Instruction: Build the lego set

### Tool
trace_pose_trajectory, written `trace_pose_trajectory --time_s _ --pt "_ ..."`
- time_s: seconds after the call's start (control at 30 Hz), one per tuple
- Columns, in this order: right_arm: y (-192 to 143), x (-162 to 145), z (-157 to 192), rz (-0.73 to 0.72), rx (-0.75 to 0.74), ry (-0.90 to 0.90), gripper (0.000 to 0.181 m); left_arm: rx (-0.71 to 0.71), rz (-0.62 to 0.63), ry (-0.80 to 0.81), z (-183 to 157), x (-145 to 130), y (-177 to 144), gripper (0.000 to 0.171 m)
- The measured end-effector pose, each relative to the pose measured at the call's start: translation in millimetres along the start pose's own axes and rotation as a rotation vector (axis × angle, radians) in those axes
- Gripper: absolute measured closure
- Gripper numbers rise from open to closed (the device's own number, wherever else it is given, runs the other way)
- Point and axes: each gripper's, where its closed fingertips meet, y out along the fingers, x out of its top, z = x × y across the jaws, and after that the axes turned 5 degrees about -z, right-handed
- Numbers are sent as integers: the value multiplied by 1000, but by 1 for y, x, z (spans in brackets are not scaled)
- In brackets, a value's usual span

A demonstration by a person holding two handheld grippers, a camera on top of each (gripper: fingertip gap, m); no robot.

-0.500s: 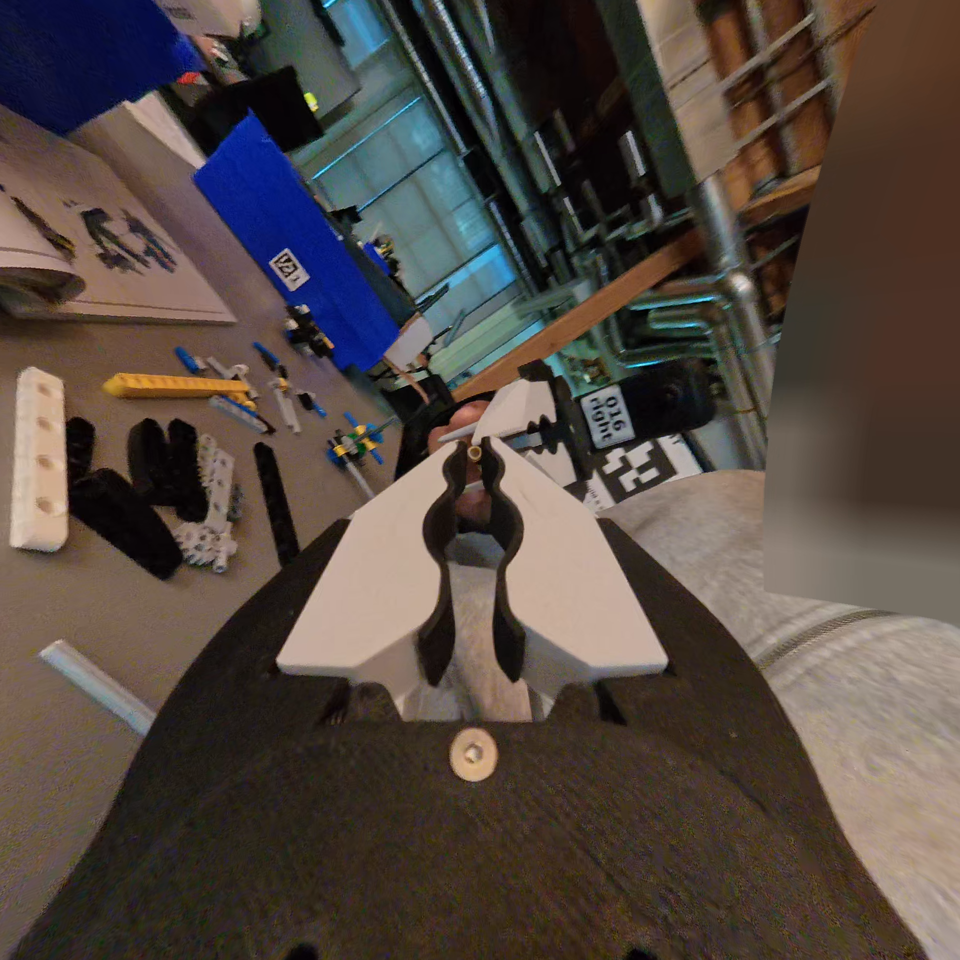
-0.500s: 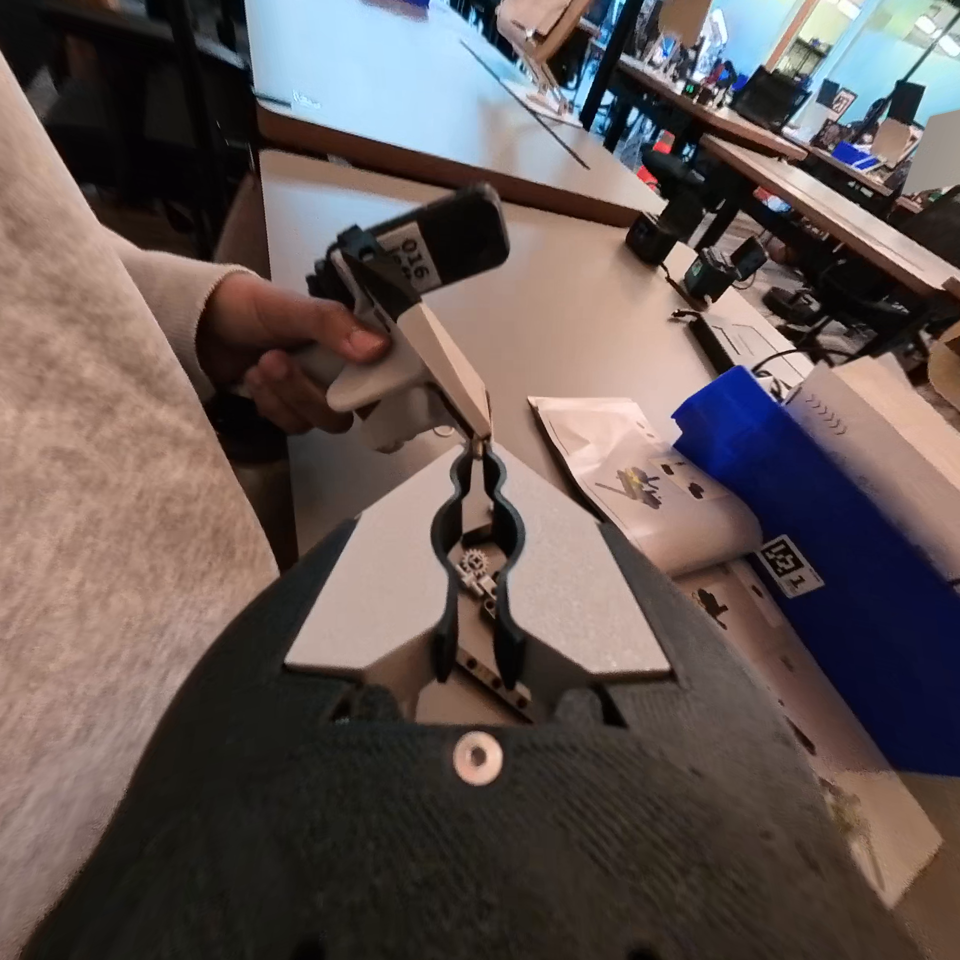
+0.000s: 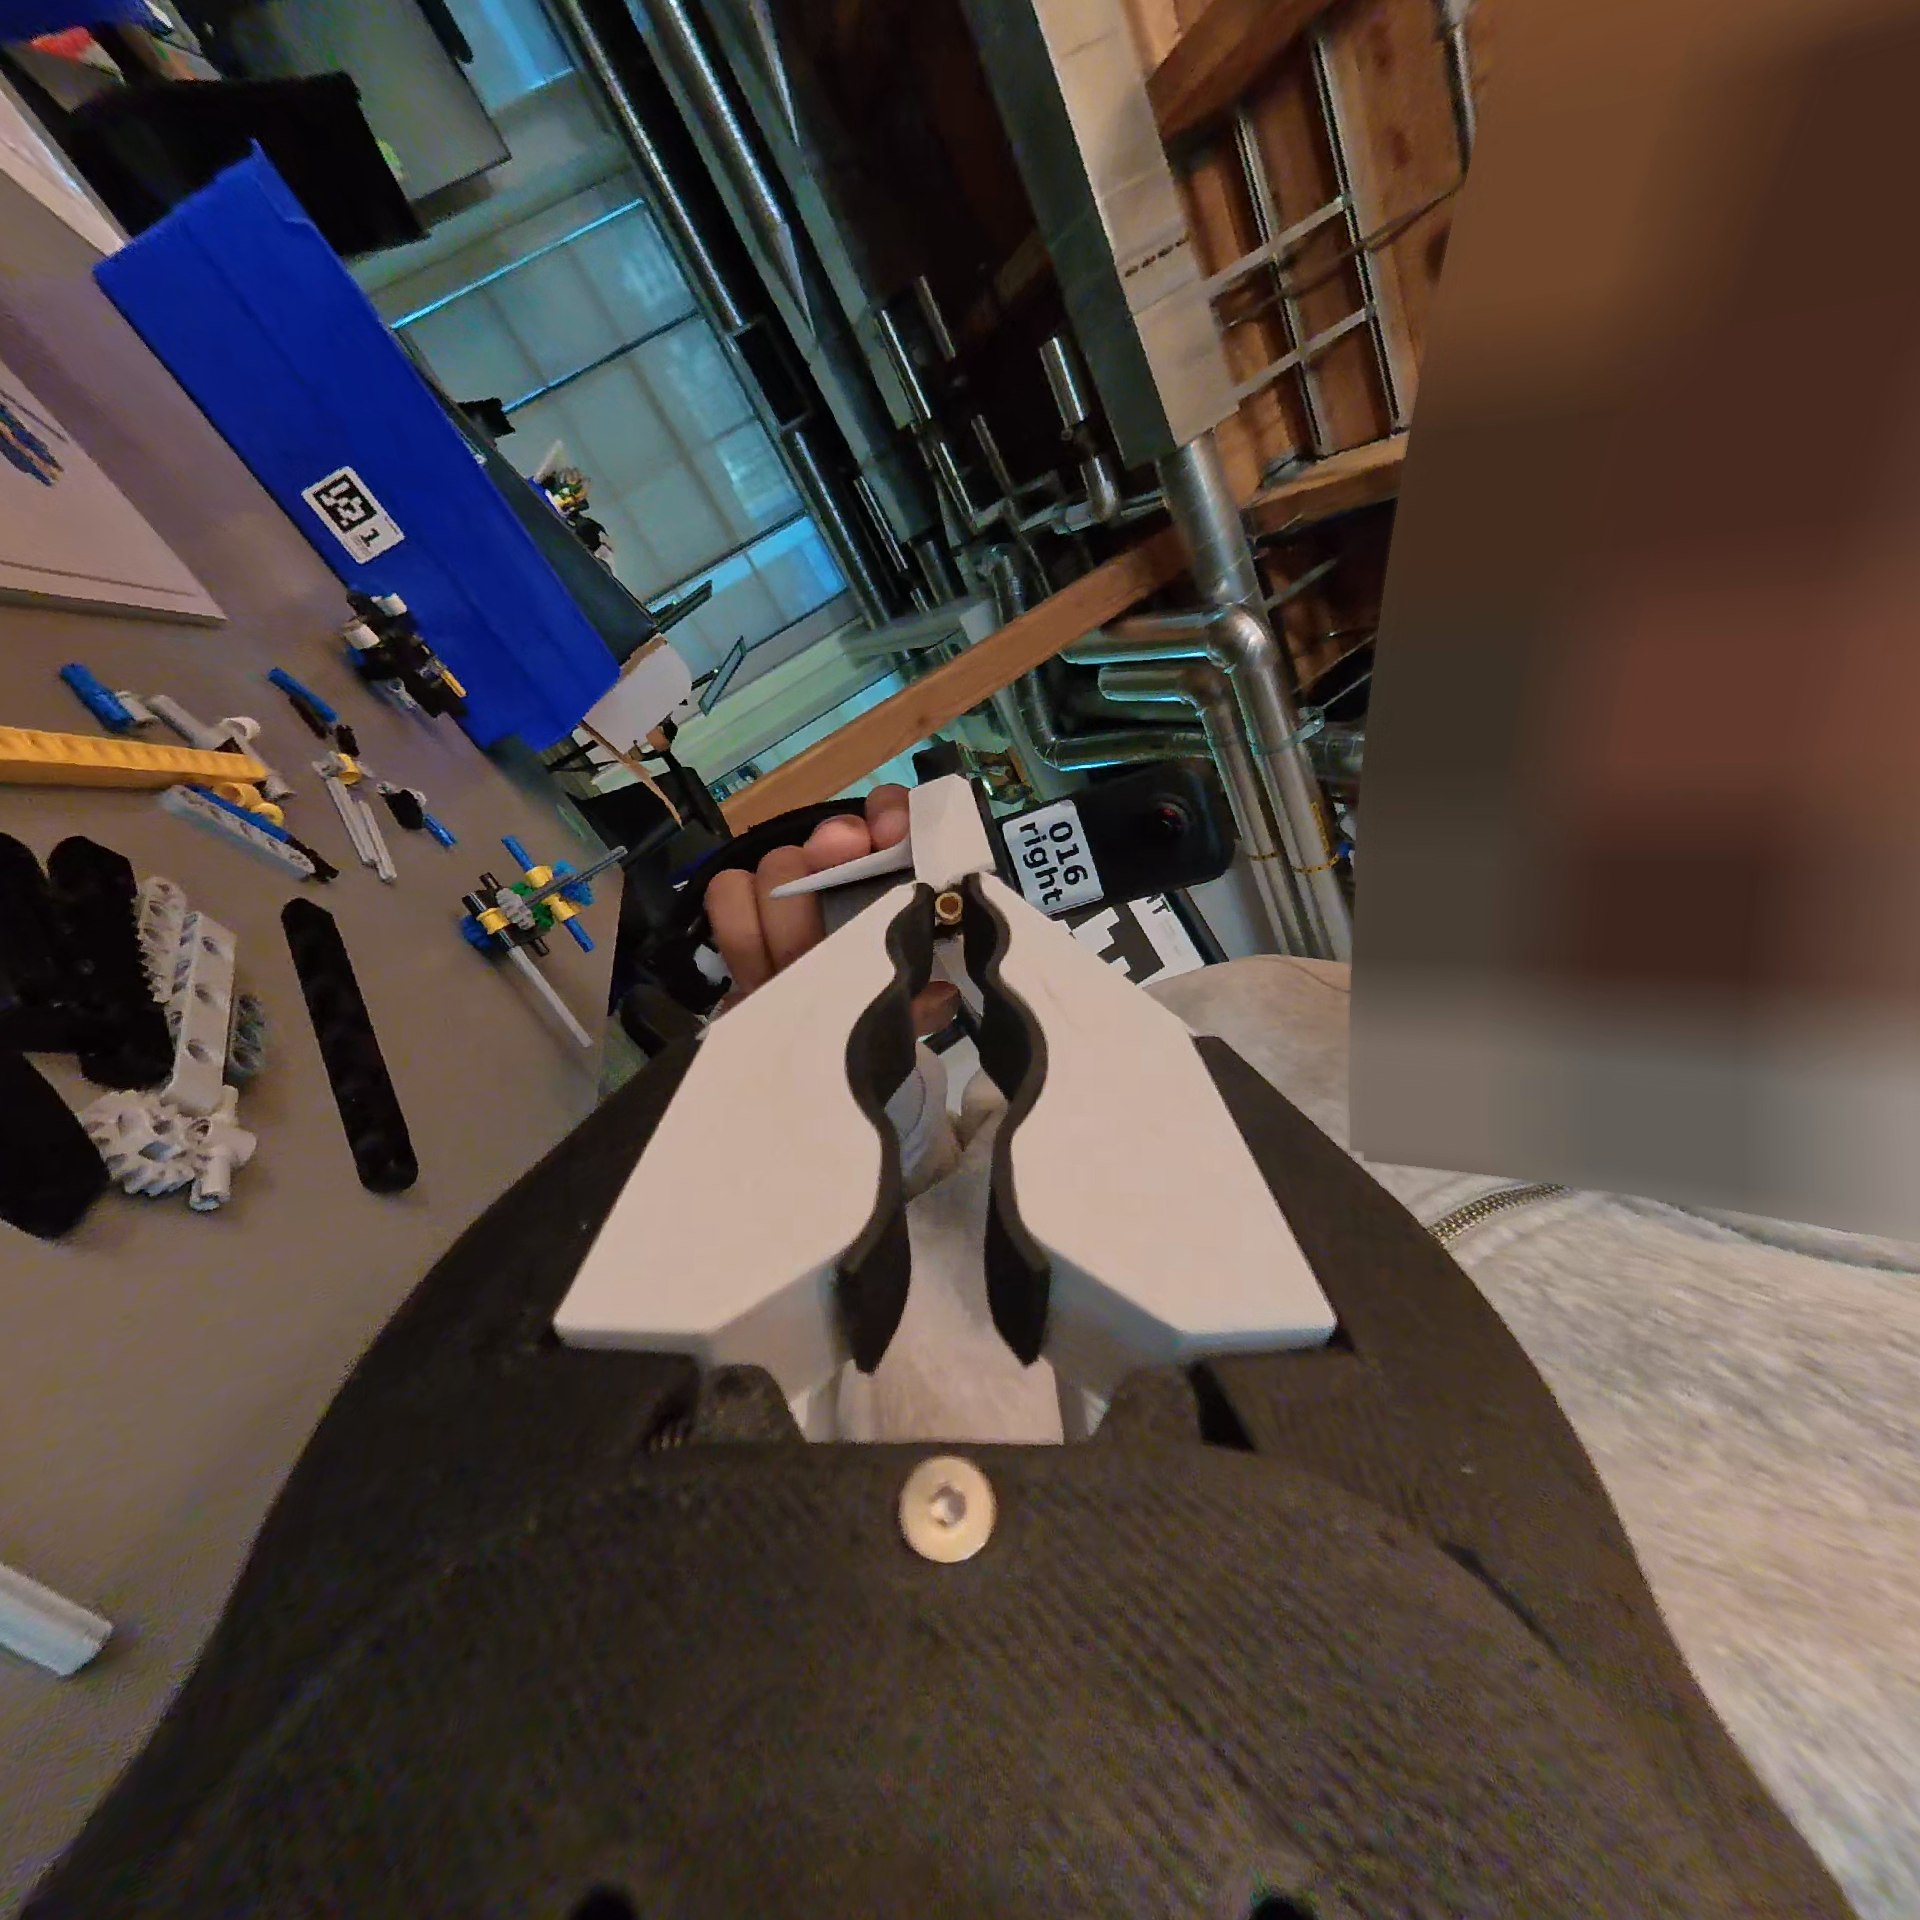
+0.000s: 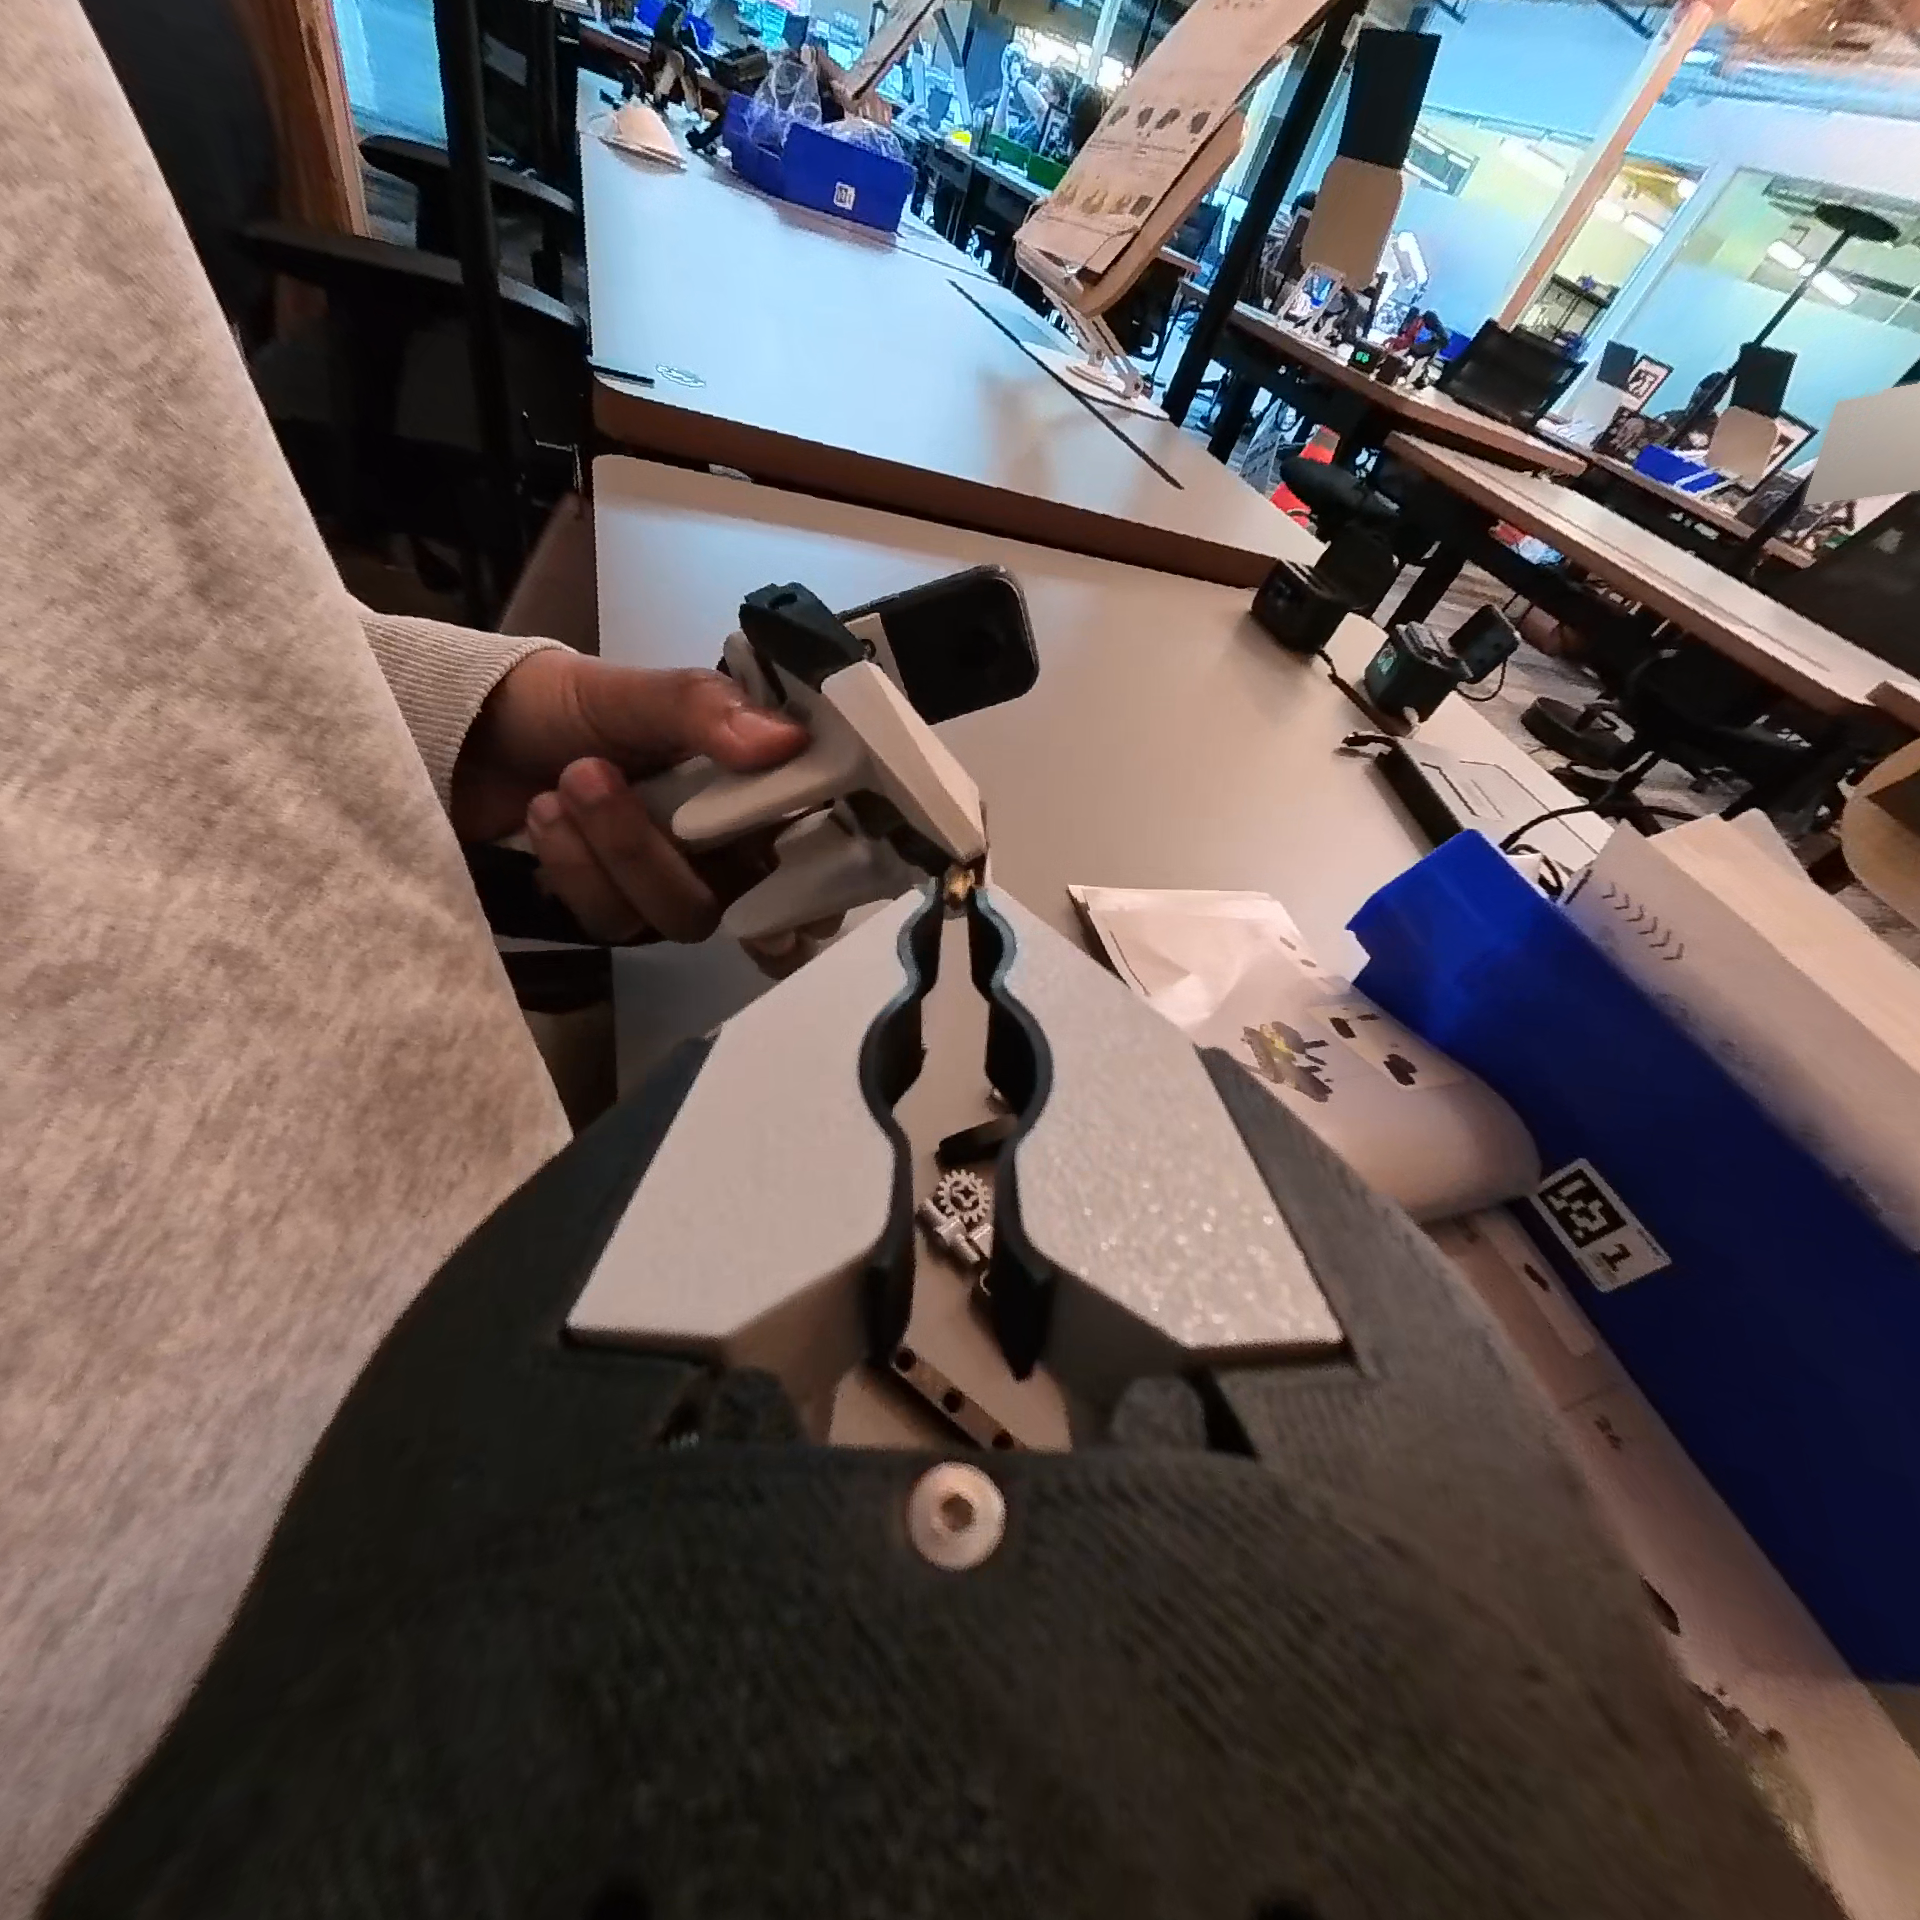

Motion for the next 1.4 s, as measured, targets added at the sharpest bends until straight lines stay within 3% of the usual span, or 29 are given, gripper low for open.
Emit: trace_pose_trajectory --time_s 0.17,0.3,0.5,0.7,1.03,1.4 --pt "-1 2 1 -1 14 34 179 4 6 9 -2 0 1 169" --pt "-2 -2 -3 54 16 128 179 148 -53 117 6 16 -15 155" --pt "1 -50 7 481 53 252 179 685 -41 546 33 32 -71 154" --pt "11 -84 38 873 133 286 179 972 -55 635 44 50 -119 153" --pt "13 -103 49 1215 150 372 178 1006 -140 544 45 63 -153 152" --pt "21 -106 51 1292 154 395 179 1010 -231 514 46 76 -173 153"
